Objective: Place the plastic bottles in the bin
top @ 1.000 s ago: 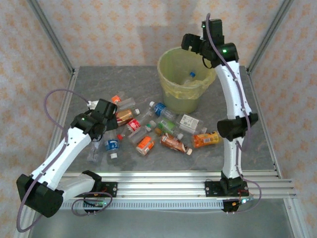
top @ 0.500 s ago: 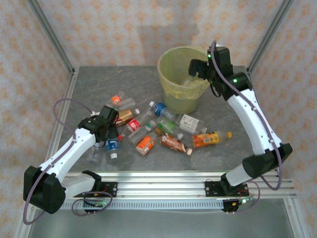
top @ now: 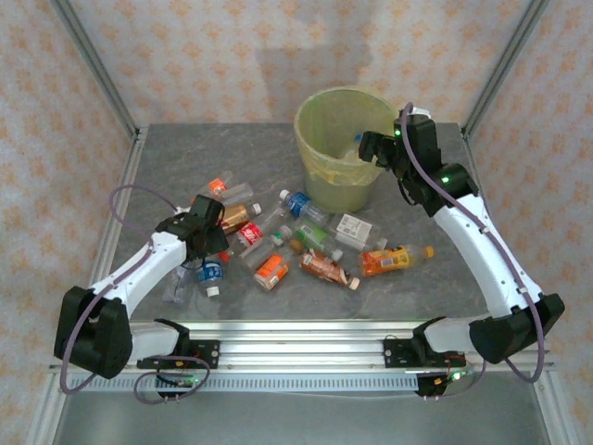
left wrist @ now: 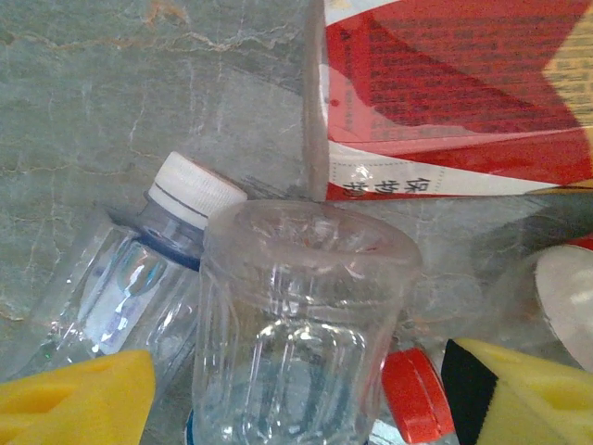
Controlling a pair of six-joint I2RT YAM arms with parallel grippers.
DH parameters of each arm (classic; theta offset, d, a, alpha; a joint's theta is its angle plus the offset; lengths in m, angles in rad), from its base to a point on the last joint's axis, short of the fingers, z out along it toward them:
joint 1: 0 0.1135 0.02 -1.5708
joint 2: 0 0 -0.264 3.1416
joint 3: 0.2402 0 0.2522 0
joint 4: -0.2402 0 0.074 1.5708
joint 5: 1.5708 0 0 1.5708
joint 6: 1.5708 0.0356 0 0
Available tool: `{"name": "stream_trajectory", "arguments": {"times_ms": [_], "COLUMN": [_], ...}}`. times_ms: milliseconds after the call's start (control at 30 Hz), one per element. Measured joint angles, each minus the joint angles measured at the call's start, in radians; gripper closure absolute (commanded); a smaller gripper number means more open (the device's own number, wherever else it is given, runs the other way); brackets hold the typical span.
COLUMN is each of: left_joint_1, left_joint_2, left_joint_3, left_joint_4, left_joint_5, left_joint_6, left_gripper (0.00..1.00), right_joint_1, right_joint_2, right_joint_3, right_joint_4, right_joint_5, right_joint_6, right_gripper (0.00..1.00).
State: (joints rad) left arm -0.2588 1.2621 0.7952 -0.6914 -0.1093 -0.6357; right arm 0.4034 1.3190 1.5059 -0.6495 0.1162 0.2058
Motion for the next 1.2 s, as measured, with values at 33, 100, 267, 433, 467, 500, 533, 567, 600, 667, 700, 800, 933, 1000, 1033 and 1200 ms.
{"name": "stream_trajectory", "arguments": {"times_ms": [33,100,267,433,467,500,533,567,600,667,700,800,933,1000,1033,1200], "left_joint_1": [0.004,0.005,0.005,0.005,0.005,0.005,0.005,0.005,0.005,0.005,0.005,0.005,0.005,0.003,0.0,-0.034], "left_joint_2": [0.009,0.024,0.046,0.05,0.052,0.053,0.055,0.056,0.061,0.069,0.074,0.083,0.089,0.089,0.09,0.106], "left_joint_3": [0.0,0.0,-0.002,-0.014,-0.014,-0.015,-0.017,-0.018,-0.018,-0.018,-0.018,-0.018,-0.016,-0.015,-0.013,0.005], "left_joint_4": [0.006,0.016,0.046,0.082,0.087,0.094,0.103,0.107,0.114,0.124,0.128,0.13,0.115,0.105,0.099,0.085], "left_joint_5": [0.001,0.001,0.018,0.048,0.051,0.056,0.061,0.066,0.072,0.078,0.08,0.079,0.066,0.055,0.049,0.023], "left_joint_6": [-0.001,-0.004,-0.008,-0.022,-0.024,-0.023,-0.023,-0.024,-0.026,-0.027,-0.027,-0.027,-0.025,-0.026,-0.026,-0.029], "left_gripper": [0.17,0.17,0.18,0.24,0.25,0.26,0.27,0.27,0.29,0.29,0.29,0.27,0.2,0.18,0.18,0.18], "right_joint_1": [0.0,0.0,0.0,0.0,0.0,0.0,0.0,0.0,0.0,0.0,0.0,0.0,0.0,0.0,0.0,0.0], "right_joint_2": [0.0,-0.001,-0.003,-0.003,-0.003,-0.003,-0.003,-0.003,-0.003,-0.003,-0.003,-0.003,-0.003,-0.003,-0.003,-0.003], "right_joint_3": [-0.002,-0.005,-0.014,-0.017,-0.017,-0.017,-0.017,-0.017,-0.017,-0.017,-0.018,-0.018,-0.023,-0.027,-0.03,-0.035], "right_joint_4": [0.0,0.001,0.012,0.014,0.014,0.014,0.015,0.015,0.015,0.015,0.015,0.015,0.015,0.015,0.015,0.015], "right_joint_5": [0.0,0.001,0.001,0.001,0.001,0.001,0.001,0.001,0.001,0.001,0.001,0.001,0.001,0.001,0.001,0.001], "right_joint_6": [0.003,0.003,0.008,0.016,0.018,0.019,0.02,0.022,0.023,0.023,0.023,0.023,0.024,0.027,0.029,0.03], "right_gripper": [0.01,0.01,0.01,0.01,0.01,0.01,0.01,0.01,0.01,0.01,0.01,0.01,0.01,0.01,0.01,0.01]}}
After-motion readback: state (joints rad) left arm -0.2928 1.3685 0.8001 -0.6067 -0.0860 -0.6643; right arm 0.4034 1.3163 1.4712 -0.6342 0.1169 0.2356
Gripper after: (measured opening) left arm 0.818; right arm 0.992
